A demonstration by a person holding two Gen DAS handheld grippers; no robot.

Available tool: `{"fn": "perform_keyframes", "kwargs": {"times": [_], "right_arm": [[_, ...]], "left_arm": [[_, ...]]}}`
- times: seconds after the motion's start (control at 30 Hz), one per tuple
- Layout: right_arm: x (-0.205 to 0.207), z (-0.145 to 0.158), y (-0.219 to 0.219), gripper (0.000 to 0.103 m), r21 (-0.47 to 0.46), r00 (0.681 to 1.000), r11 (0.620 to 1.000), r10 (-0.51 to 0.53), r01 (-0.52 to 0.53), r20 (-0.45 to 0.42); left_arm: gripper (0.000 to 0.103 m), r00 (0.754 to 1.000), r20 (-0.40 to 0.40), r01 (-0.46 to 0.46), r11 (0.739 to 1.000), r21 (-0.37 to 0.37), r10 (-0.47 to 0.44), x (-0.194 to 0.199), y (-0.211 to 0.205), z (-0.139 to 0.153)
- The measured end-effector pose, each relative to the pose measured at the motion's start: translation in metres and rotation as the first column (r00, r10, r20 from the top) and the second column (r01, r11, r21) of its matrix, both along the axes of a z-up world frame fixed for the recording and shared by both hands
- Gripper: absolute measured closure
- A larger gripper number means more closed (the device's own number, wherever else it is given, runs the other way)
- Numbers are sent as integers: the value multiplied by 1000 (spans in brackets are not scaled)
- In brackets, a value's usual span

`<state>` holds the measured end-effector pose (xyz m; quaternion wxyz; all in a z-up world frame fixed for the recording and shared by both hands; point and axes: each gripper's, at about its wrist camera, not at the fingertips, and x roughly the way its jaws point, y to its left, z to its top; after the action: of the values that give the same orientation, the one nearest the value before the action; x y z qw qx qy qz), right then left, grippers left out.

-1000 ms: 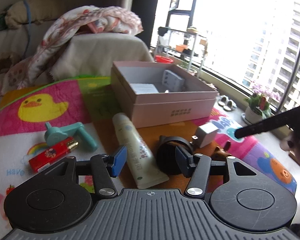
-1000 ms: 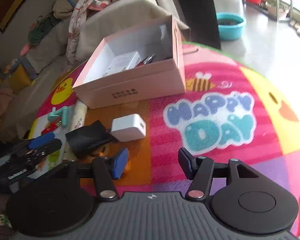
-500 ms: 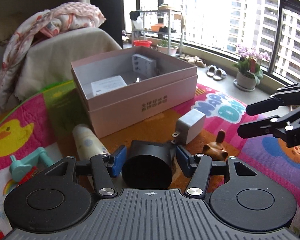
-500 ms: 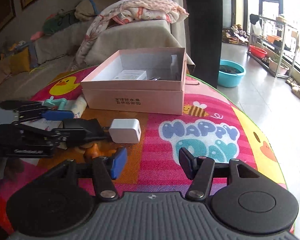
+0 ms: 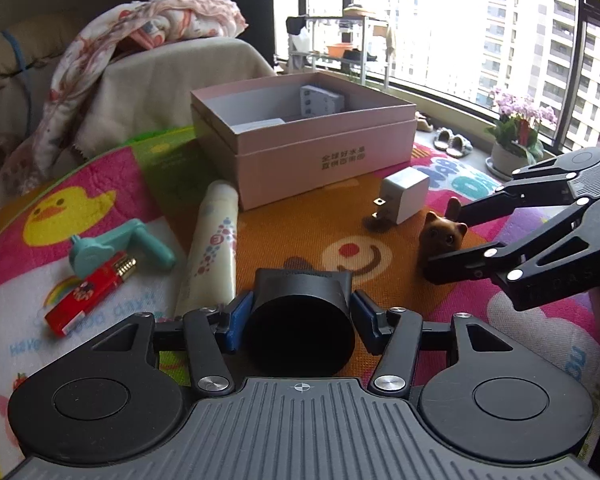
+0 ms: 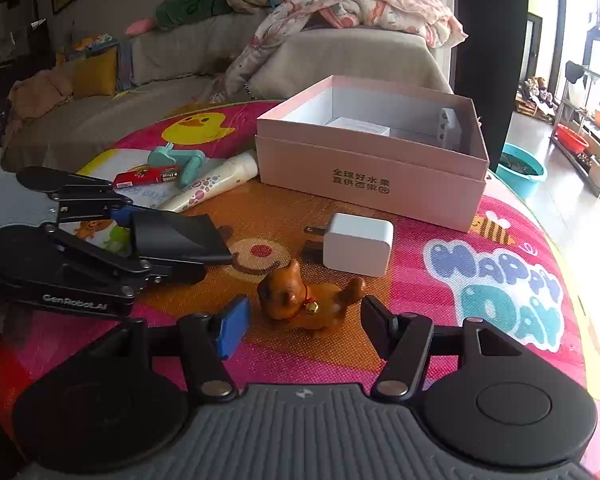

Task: Organize rigid objects
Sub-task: 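Grasp the black nozzle with the left tool while the right tool grasps the brown dog figurine, then carry both items into the pink box and open both tools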

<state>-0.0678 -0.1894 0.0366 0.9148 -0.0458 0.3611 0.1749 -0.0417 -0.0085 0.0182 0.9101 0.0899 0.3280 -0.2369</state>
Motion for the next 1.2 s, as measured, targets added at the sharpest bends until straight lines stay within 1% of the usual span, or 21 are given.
{"fn": "perform_keyframes", "kwargs": {"times": [0.07, 0.13, 0.27, 0.37, 0.43, 0.47, 0.5, 0.57, 0.6, 0.63, 0.7, 0.77, 0.8, 0.83, 0.87, 0.93, 1.03, 1.1, 1.17, 1.2], "right_arm": [[6, -3, 3, 41, 4, 1000, 1000, -9, 9, -7], [11, -5, 4, 41, 15, 1000, 1000, -27, 27, -16], [10, -5, 3, 54, -17, 999, 999, -30, 30, -23], [-1, -1, -1, 54, -40, 1000, 999, -13, 12, -23], [-11, 3, -6, 54, -51, 1000, 999, -10, 9, -12], [-16, 7, -9, 54, -51, 1000, 999, -13, 13, -4], [-21, 11, -12, 54, -46, 1000, 999, -18, 18, 5], [-27, 27, -19, 54, -32, 998, 999, -25, 27, 49], [-28, 39, -23, 54, -30, 996, 999, -30, 33, 89], [-28, 56, -26, 55, -25, 988, 999, -42, 46, 150], [-23, 91, -35, 54, 5, 961, 997, -76, 78, 266], [-13, 119, -41, 54, 34, 926, 993, -114, 109, 361], [-5, 129, -42, 54, 42, 907, 991, -134, 128, 399], [3, 135, -42, 54, 47, 896, 989, -150, 143, 419], [12, 139, -41, 54, 51, 892, 987, -158, 151, 423], [32, 139, -39, 54, 58, 898, 987, -161, 151, 411], [58, 126, -34, 54, 51, 912, 987, -159, 151, 379], [75, 115, -31, 54, 53, 923, 987, -163, 154, 348], [91, 103, -27, 54, 80, 937, 989, -145, 126, 316], [101, 94, -23, 52, 74, 949, 990, -138, 122, 284]], "left_arm": [[44, 1000, 15, -12, 1000, -25, 13, 0, 3, -2], [44, 1000, 20, -22, 999, -24, 22, 2, 2, -4], [44, 999, 50, -6, 1000, 16, 6, -3, -7, -4], [44, 996, 84, 20, 999, 40, -24, -17, -13, -1], [44, 993, 111, 45, 999, 28, -48, -27, -15, 5], [44, 991, 122, 57, 998, 7, -57, -31, -15, 13], [44, 988, 135, 76, 997, -18, -73, -31, -15, 23], [45, 976, 196, 106, 994, -40, -96, -26, -17, 55], [45, 963, 251, 116, 992, -42, -102, -20, -20, 79], [45, 948, 299, 124, 991, -50, -104, -13, -21, 99], [45, 923, 370, 148, 985, -93, -104, 7, -25, 141], [44, 911, 401, 161, 979, -127, -98, 31, -31, 168], [44, 908, 410, 152, 979, -136, -84, 46, -35, 178], [44, 910, 410, 138, 980, -145, -68, 59, -38, 182], [44, 914, 401, 125, 979, -158, -52, 75, -41, 184], [44, 929, 368, 111, 976, -189, -34, 101, -46, 182], [44, 950, 313, 94, 971, -220, -21, 137, -52, 169], [43, 965, 263, 69, 966, -249, -1, 168, -56, 155], [44, 985, 169, 4, 972, -235, 37, 199, -62, 127], [47, 990, 127, -36, 975, -220, 65, 210, -62, 110]]}}
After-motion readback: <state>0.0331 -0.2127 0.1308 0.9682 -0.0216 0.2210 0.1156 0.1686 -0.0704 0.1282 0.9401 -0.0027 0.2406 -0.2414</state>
